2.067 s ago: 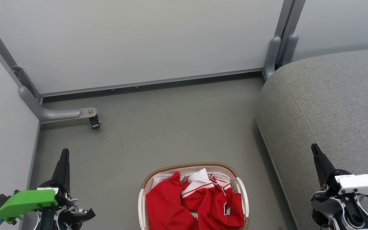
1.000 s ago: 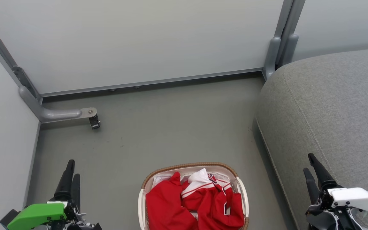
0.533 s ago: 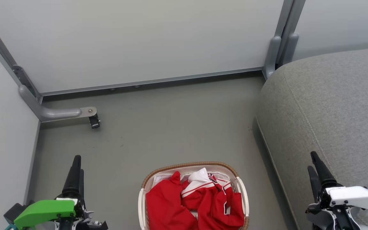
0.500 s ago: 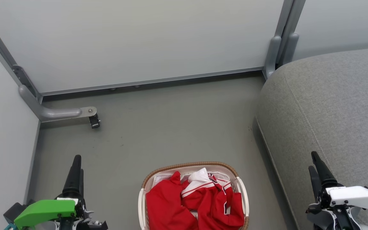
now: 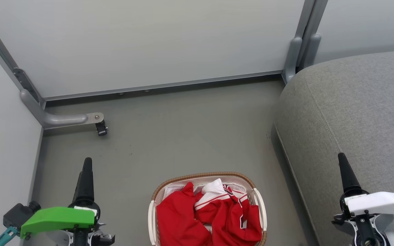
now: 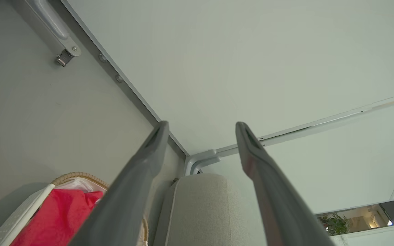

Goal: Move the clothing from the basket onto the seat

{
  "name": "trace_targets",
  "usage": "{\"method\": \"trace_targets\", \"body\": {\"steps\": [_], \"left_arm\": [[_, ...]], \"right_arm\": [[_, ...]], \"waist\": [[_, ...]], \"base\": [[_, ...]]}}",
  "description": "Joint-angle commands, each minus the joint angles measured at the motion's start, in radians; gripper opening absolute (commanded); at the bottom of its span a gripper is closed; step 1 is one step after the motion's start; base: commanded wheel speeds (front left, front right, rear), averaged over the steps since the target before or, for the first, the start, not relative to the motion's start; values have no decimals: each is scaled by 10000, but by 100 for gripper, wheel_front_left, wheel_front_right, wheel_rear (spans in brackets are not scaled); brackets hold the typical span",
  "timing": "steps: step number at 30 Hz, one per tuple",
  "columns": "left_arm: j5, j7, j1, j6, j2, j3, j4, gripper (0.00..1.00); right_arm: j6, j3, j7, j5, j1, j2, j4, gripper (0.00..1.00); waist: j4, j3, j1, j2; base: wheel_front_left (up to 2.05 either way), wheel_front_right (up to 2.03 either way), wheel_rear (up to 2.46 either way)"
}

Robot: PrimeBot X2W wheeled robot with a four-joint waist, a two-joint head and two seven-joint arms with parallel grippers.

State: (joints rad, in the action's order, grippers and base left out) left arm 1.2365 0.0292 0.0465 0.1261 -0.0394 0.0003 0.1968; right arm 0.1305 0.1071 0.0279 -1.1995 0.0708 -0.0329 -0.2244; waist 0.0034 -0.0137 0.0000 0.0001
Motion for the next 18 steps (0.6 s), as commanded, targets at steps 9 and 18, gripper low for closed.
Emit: {"method": "trace_targets", "body": {"steps": [9, 18], "left_arm": [[-2462, 385, -98, -219, -72, -256, -455, 100], [-4313, 677, -222, -559, -82, -653, -473, 100]], "right_arm": [[0, -242, 396, 2419, -55, -108, 506, 100], [0, -568, 690, 3952, -164, -120, 523, 100]], "waist": [[3, -13, 0, -1], [4, -5, 0, -1]], "base": [[0, 0, 0], [0, 0, 0]]}}
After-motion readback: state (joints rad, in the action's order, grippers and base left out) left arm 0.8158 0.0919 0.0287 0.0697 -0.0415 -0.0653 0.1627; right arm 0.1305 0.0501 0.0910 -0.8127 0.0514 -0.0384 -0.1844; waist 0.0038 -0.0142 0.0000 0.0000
